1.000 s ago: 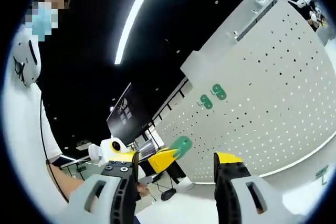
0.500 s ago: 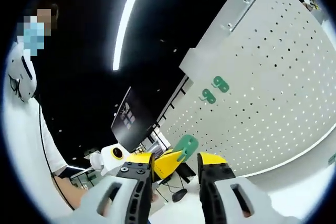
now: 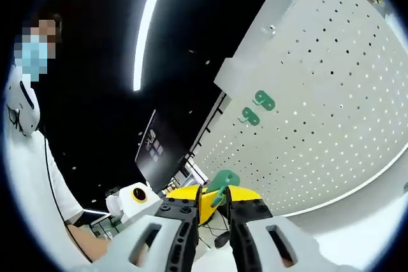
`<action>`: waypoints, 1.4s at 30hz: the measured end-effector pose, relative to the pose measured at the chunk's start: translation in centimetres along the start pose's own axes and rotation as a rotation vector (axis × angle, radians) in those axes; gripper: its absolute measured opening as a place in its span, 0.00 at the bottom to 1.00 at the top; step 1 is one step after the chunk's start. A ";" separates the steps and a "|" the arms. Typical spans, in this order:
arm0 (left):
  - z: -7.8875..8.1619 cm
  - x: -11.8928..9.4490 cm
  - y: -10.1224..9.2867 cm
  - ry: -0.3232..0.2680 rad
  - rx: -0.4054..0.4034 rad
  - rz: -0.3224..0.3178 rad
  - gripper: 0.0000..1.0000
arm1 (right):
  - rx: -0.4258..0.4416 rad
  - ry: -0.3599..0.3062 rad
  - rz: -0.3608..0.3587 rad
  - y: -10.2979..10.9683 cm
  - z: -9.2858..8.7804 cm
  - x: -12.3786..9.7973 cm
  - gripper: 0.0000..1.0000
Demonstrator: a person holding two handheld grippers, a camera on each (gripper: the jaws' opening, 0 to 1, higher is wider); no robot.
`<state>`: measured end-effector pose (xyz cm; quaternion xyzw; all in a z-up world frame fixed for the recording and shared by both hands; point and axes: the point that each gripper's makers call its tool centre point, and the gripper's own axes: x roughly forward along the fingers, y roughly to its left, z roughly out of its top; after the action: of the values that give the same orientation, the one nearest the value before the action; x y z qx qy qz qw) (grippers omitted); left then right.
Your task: Insert the hook assembly into the mounting plate slot until the hook locks in place.
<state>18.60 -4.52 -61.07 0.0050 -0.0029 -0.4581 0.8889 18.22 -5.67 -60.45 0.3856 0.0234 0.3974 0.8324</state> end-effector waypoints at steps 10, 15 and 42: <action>0.1 -0.1 0.0 -0.003 0.003 0.006 0.04 | 0.052 -0.010 -0.013 -0.3 -0.1 0.3 0.07; 0.2 -0.1 -0.1 -0.008 0.008 0.011 0.04 | 0.064 -0.013 -0.024 -0.5 -0.2 0.3 0.05; -0.1 0.0 0.1 -0.001 0.026 0.024 0.04 | 0.144 -0.037 -0.081 -0.7 -0.2 0.5 0.00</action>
<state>18.64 -4.46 -61.14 0.0161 -0.0094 -0.4475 0.8941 18.97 -5.48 -60.90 0.4503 0.0521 0.3538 0.8182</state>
